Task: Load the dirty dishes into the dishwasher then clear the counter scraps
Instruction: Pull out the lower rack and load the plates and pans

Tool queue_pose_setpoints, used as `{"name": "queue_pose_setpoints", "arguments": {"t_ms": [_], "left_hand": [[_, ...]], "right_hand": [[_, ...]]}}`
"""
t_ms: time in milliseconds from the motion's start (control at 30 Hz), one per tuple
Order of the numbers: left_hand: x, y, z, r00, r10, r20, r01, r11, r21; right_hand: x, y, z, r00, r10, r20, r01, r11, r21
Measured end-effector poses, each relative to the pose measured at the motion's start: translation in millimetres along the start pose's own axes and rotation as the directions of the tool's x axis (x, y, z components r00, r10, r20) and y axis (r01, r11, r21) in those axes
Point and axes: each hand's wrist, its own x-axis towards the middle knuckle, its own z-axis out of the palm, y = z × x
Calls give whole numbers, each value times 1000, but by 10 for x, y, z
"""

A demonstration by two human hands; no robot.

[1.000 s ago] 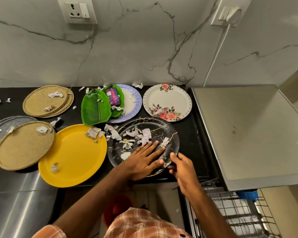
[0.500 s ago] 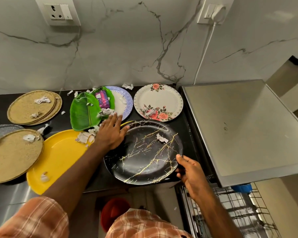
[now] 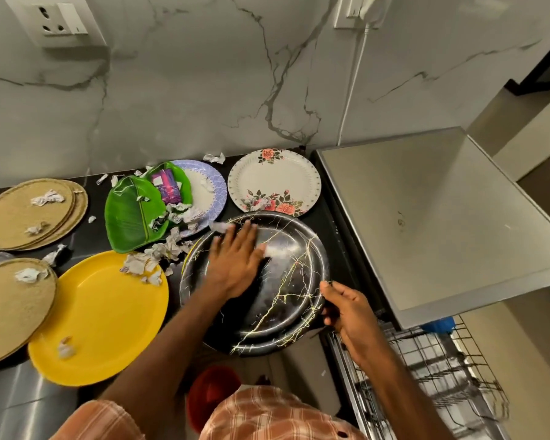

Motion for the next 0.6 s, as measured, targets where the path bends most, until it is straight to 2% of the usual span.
{"name": "queue_pose_setpoints", "arguments": {"t_ms": [67, 167, 333, 467, 600], "left_hand": [[50, -192, -54, 992, -99, -75, 101, 995, 23], [95, -325, -170, 962, -216, -166, 202, 975, -93], [154, -153, -361, 957, -223, -184, 137, 910, -392], [155, 434, -324, 973, -174, -154, 56, 818, -573], [215, 1173, -137, 985, -98, -141, -20, 749, -662]], "right_hand": [[-16, 13, -91, 1000, -2, 0, 2, 1000, 2], [-37, 37, -202, 1000, 2, -14, -2, 1000, -13], [-69, 5, -510, 993, 28, -114, -18, 996, 87], [-189, -37, -990, 976, 19, -217, 14, 989, 149], [-344, -70, -1568, 931, -40, -363, 112, 977, 180]]}}
